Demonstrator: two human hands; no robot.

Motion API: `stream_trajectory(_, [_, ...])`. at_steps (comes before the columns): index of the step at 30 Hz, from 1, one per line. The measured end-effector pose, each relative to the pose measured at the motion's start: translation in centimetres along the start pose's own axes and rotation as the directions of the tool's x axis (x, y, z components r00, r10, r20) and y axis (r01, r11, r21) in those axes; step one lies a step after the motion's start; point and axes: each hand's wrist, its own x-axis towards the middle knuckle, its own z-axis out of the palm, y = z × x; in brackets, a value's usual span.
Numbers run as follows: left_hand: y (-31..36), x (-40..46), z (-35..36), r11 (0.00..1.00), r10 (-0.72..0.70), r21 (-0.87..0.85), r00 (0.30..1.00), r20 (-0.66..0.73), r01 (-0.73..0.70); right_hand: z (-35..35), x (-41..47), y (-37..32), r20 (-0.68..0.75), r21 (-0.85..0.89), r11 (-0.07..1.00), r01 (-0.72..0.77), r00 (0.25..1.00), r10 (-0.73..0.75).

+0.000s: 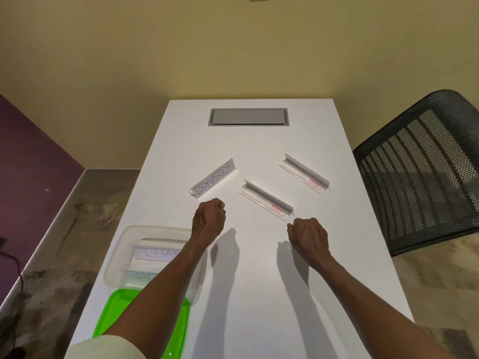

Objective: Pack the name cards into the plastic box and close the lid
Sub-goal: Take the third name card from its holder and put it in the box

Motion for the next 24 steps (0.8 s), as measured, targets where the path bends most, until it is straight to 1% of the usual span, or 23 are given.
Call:
stream_trajectory(2, [0.6, 0.9, 0.8, 1.0, -0.002, -0.011, 1.0, 0.02, 0.002, -0.1, 0.6, 0.4, 0.085, 0.013, 0.996, -0.09, 0.992, 0.089])
stream_trajectory(3, [0.8, 1.5, 1.1, 1.0, -0.011, -0.021, 0.999, 0.034, 0.012, -0.1, 0.9, 0.5, 0.107, -0.036, 0.994, -0.108, 0.988, 0.111])
stream_trajectory(5, [1.3, 2.6, 1.8, 0.999, -0.025, -0.042, 0.998, 0.062, 0.027, 1.0, 2.3, 1.5, 0.173, -0.015, 0.972, -0.233, 0.957, 0.232])
stream_trajectory(6, [1.5, 3.2, 2.1, 1.0, 0.001, -0.026, 0.998, 0.065, 0.001, 1.7, 2.6, 2.0, 0.172, 0.027, 0.948, -0.316, 0.936, 0.307])
stream_trajectory(8, [2.0, 4.3, 2.7, 0.998, 0.048, 0.024, 0.996, 0.073, -0.05, 2.6, 3.3, 2.9, 0.158, 0.113, 0.905, -0.411, 0.906, 0.392])
stream_trajectory(9, [2.3, 4.9, 2.9, 0.998, 0.058, 0.032, 0.995, 0.076, -0.06, 2.9, 3.7, 3.3, 0.176, 0.133, 0.884, -0.448, 0.889, 0.424])
stream_trajectory(12, [2.8, 7.0, 4.1, 0.994, 0.088, 0.064, 0.993, 0.084, -0.093, 3.6, 5.1, 4.2, 0.326, 0.115, 0.841, -0.529, 0.82, 0.471])
stream_trajectory(16, [3.4, 9.9, 5.5, 0.991, 0.121, 0.05, 0.987, 0.11, -0.127, 5.1, 7.2, 5.1, 0.418, 0.168, 0.752, -0.638, 0.737, 0.532])
stream_trajectory(19, [4.2, 12.1, 6.5, 0.998, 0.054, -0.036, 0.989, 0.136, -0.05, 5.9, 8.6, 5.2, 0.432, 0.222, 0.626, -0.748, 0.651, 0.624])
stream_trajectory(20, [4.3, 12.7, 6.9, 0.998, 0.05, -0.046, 0.99, 0.132, -0.044, 6.1, 9.0, 5.2, 0.434, 0.232, 0.592, -0.772, 0.627, 0.647])
stream_trajectory(24, [4.6, 14.9, 8.6, 0.999, 0.004, -0.042, 0.992, 0.127, 0.002, 6.9, 10.2, 5.3, 0.521, 0.232, 0.514, -0.826, 0.552, 0.651])
